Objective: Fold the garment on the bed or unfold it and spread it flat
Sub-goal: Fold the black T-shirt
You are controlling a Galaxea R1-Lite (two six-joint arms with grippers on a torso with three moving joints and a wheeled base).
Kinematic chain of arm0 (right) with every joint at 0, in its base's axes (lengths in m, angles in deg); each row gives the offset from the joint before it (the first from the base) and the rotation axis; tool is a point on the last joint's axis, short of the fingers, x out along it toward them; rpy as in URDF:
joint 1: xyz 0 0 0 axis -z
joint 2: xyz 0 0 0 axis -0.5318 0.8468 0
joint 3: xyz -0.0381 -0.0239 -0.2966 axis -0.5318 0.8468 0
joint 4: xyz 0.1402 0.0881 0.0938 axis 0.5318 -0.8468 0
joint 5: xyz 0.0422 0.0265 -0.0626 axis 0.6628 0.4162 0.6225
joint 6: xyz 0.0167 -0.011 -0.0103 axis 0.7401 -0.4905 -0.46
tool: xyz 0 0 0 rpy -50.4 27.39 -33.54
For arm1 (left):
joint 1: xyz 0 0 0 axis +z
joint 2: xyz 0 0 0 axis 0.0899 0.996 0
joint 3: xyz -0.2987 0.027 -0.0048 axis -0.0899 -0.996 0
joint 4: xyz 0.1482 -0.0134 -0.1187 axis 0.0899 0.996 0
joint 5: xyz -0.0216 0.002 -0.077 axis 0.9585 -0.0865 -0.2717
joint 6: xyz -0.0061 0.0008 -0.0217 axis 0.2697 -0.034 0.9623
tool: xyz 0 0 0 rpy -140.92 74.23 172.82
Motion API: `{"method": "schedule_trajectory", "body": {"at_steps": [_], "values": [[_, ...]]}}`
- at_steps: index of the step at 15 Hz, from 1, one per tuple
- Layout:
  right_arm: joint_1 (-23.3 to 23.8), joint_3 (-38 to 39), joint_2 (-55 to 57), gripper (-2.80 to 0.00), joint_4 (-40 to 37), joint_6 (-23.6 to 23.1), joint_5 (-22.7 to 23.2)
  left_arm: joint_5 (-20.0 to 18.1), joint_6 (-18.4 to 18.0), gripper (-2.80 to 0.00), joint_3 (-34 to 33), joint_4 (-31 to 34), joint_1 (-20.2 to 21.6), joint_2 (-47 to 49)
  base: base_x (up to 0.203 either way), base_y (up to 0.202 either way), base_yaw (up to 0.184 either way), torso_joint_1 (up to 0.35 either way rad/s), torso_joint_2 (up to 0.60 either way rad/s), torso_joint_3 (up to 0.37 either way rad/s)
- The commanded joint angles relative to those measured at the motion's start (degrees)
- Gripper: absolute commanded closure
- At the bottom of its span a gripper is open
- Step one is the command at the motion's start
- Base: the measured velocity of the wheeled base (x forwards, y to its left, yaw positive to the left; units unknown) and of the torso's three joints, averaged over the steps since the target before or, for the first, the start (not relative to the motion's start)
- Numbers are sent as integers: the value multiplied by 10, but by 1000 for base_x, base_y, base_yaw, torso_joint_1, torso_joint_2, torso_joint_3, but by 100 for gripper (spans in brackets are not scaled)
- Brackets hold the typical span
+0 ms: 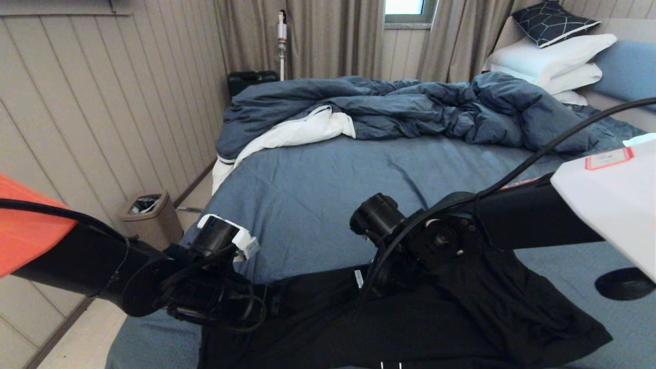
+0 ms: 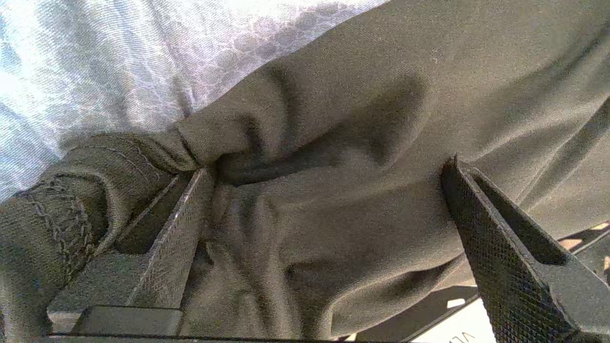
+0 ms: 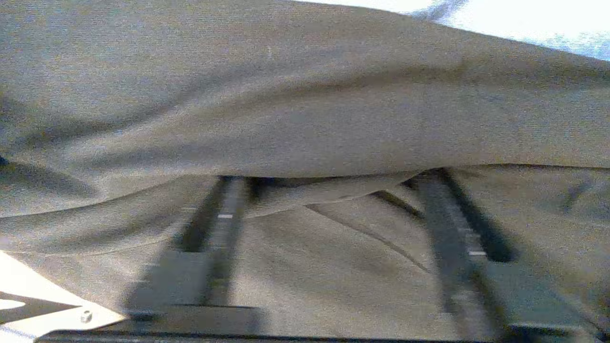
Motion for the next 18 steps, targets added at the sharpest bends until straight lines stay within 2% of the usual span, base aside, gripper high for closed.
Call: {"method": "schedule_trajectory", "body": {"at_steps": [1,12,18], "values": [[0,-1,0,0,-1,2,0,-1,2,-280,0,-1,0,4,0,0,0,0,0,0],[15,6,-38,0,-3,3,-15,-2,2,-280,0,-1,0,6,0,0,0,0,0,0],[-11,116,-145,0,-4,16,-14,-1,2,-280,0,-1,0,6,0,0,0,0,0,0]]}}
